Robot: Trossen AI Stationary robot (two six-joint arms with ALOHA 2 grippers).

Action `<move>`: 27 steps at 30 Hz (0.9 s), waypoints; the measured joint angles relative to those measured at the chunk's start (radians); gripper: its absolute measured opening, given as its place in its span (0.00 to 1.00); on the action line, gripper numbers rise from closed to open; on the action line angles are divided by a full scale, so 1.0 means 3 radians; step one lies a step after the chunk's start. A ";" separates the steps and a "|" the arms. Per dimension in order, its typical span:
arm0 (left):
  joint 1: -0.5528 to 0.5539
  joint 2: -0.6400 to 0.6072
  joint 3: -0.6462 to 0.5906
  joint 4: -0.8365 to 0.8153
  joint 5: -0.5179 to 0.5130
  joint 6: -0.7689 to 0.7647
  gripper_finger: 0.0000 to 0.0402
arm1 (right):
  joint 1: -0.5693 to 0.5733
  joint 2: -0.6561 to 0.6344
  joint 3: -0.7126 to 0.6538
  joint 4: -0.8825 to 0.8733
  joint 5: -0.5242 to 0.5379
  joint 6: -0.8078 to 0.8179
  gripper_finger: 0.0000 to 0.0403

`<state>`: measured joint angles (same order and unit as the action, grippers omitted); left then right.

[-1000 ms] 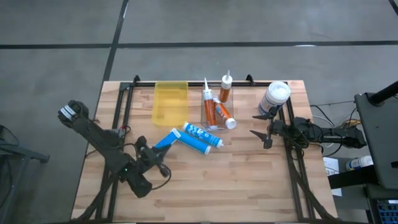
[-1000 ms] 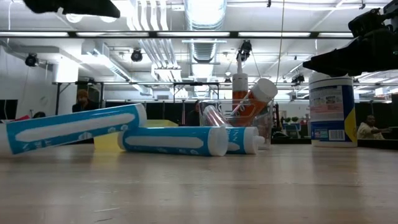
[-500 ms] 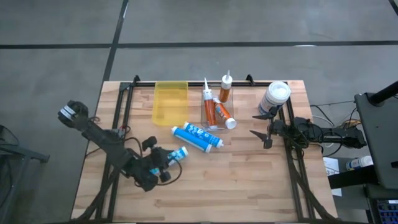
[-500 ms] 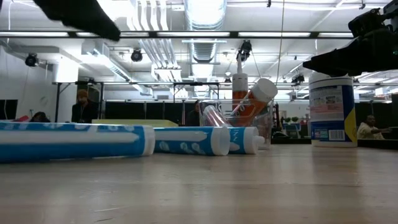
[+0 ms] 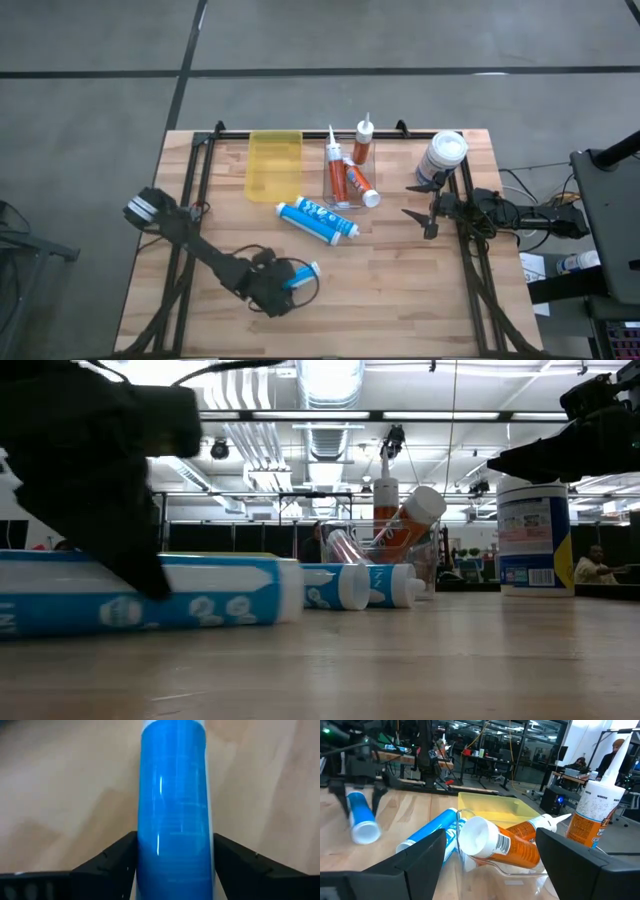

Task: Pick & place silicon tubes, Sealant and Lysol wipes
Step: Put the left blue sealant into the yellow bin

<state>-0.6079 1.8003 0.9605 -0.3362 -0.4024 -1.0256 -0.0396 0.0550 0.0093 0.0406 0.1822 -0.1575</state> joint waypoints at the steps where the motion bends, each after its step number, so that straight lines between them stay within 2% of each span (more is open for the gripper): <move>1: 0.0002 0.0210 0.0027 0.0090 0.0074 -0.0063 0.58 | -0.0001 0.0001 0.0000 0.0000 0.0000 0.0000 0.76; 3: 0.0008 0.0573 0.0141 0.0174 0.0185 -0.0221 0.58 | -0.0001 0.0001 0.0000 0.0000 0.0000 0.0000 0.77; 5: 0.0007 0.0793 0.0236 0.0182 0.0092 -0.0247 0.57 | 0.0001 0.0003 0.0000 -0.0001 -0.0001 -0.0002 0.77; 7: 0.0025 0.0802 0.0360 0.0064 0.0230 -0.0229 0.54 | -0.0004 0.0005 0.0003 0.0011 0.0003 0.0000 0.78; 12: 0.0023 0.0947 0.0587 -0.0026 0.0221 0.0011 0.53 | 0.0001 0.0031 0.0003 -0.0003 -0.0004 0.0000 0.78; 15: 0.0034 0.0720 0.0650 -0.0130 0.0291 0.0201 0.53 | 0.0001 0.0044 0.0004 -0.0004 -0.0004 0.0000 0.77; 20: -0.0017 0.0176 0.0640 -0.0221 0.0114 0.0506 0.53 | 0.0001 0.0050 0.0004 -0.0001 -0.0001 0.0000 0.76; 22: -0.0026 -0.0060 0.0632 -0.0204 -0.0027 0.0663 0.53 | 0.0001 0.0049 0.0004 0.0000 -0.0001 0.0000 0.75; 27: -0.0054 -0.0449 0.0624 -0.0344 -0.0785 0.0886 0.53 | 0.0001 0.0042 0.0004 0.0000 -0.0001 -0.0001 0.75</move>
<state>-0.6242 1.6657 1.1478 -0.4394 -0.6378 -0.7598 -0.0395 0.0677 0.0105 0.0406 0.1818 -0.1577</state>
